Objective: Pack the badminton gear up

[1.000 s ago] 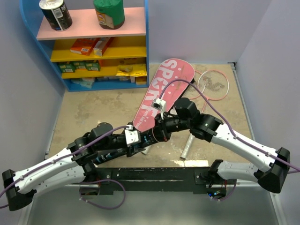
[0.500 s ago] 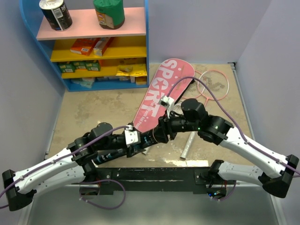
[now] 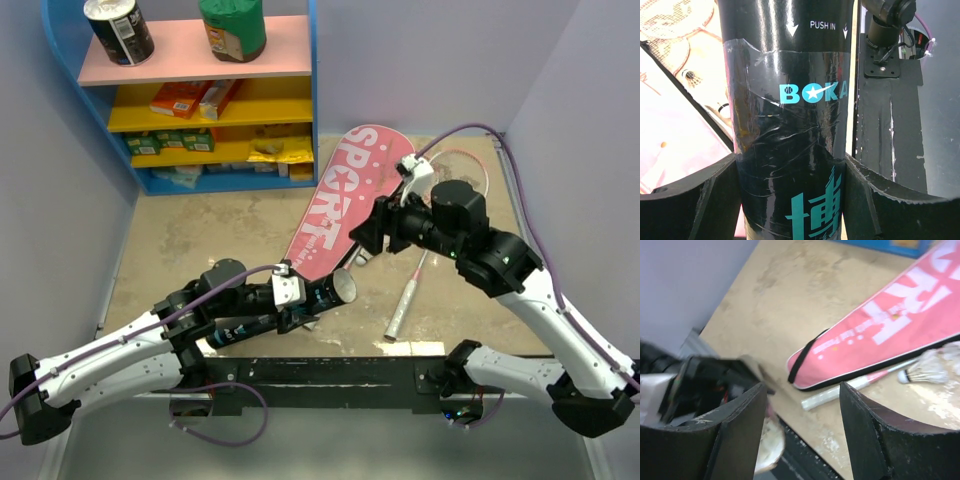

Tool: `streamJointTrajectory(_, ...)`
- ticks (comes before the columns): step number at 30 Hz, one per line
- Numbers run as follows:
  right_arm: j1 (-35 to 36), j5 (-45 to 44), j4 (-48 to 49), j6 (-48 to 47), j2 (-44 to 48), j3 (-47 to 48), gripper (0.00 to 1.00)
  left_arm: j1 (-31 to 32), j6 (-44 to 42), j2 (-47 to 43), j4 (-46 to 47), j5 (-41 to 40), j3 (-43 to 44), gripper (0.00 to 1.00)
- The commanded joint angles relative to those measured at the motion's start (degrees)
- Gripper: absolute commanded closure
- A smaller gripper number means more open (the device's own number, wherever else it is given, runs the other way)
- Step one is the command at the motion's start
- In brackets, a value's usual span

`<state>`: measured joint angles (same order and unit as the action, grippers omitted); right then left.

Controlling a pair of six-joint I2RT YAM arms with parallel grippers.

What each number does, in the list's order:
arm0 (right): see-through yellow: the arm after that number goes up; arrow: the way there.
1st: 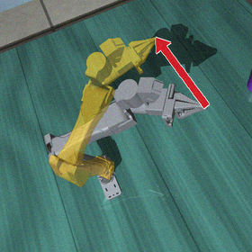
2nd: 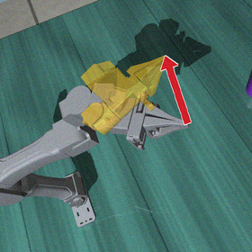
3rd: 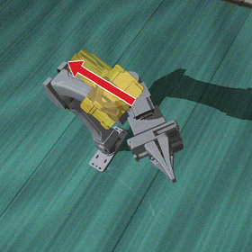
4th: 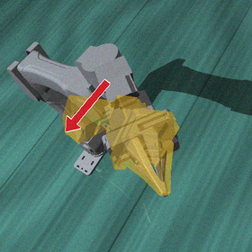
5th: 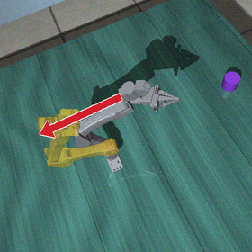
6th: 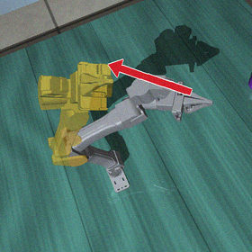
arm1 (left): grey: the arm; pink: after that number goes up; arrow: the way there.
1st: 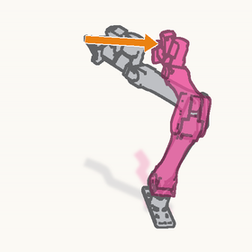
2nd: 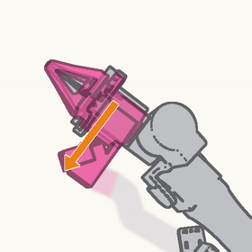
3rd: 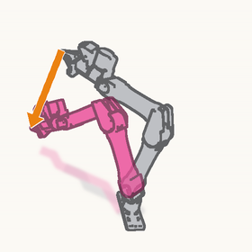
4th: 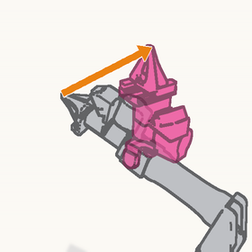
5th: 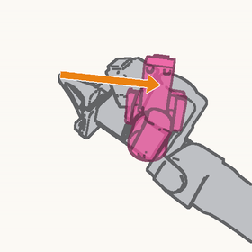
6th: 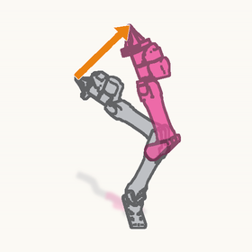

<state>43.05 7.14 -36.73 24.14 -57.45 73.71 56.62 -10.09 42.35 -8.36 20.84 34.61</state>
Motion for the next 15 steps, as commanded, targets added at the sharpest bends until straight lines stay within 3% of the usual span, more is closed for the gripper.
streamJointTrajectory(1, -4.7, -8.4, -1.5, -0.8, -3.5, 3.1, 0.36, 0.2, 0.2, -0.6, 2.9, 1.3, 1.2, 1.0)
streamJointTrajectory(5, -12.0, -7.2, 1.0, -2.0, -8.7, 0.6, 0.37, 0.2, 0.3, -0.6, 2.9, 1.4, 1.2, 1.0)
streamJointTrajectory(15, -16.6, -3.3, 7.3, -7.4, -22.4, -3.1, 0.38, 0.2, 0.5, -0.8, 3.1, 1.7, 1.1, 1.0)
